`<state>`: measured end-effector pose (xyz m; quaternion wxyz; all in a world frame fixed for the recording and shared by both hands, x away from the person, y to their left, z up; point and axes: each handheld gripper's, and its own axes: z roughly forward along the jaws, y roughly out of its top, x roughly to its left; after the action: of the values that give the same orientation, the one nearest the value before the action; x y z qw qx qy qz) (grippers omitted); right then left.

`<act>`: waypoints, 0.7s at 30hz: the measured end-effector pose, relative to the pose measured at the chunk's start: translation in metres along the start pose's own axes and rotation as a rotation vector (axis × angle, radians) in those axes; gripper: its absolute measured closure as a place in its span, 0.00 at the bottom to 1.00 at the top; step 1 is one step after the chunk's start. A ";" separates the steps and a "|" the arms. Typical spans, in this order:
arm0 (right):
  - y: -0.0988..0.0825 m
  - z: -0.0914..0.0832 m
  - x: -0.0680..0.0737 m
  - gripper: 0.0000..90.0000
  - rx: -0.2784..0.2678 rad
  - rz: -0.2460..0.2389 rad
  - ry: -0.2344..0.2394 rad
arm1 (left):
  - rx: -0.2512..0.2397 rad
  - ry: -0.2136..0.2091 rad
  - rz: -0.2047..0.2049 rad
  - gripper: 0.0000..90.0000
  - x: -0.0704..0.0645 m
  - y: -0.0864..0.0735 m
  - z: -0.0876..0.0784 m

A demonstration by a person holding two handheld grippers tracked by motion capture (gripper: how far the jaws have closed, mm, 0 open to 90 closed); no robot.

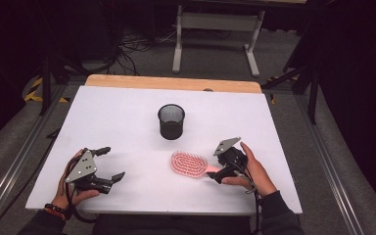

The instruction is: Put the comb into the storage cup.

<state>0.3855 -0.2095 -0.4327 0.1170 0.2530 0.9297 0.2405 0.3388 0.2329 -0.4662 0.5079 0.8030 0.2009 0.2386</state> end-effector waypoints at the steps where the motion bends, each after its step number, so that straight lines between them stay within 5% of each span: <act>1: 0.000 0.000 0.000 0.27 0.000 0.000 0.000 | 0.001 0.000 0.001 0.08 0.000 0.000 0.000; 14: 0.007 0.012 -0.003 0.11 0.059 -0.004 0.054 | 0.009 -0.016 0.005 0.08 0.000 0.000 0.001; 21: 0.009 0.018 0.001 0.11 0.105 -0.035 0.079 | 0.013 -0.019 0.005 0.08 -0.001 0.000 0.002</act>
<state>0.3943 -0.1948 -0.4441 0.0711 0.2327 0.9492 0.1993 0.3392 0.2306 -0.4677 0.5040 0.8090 0.1953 0.2309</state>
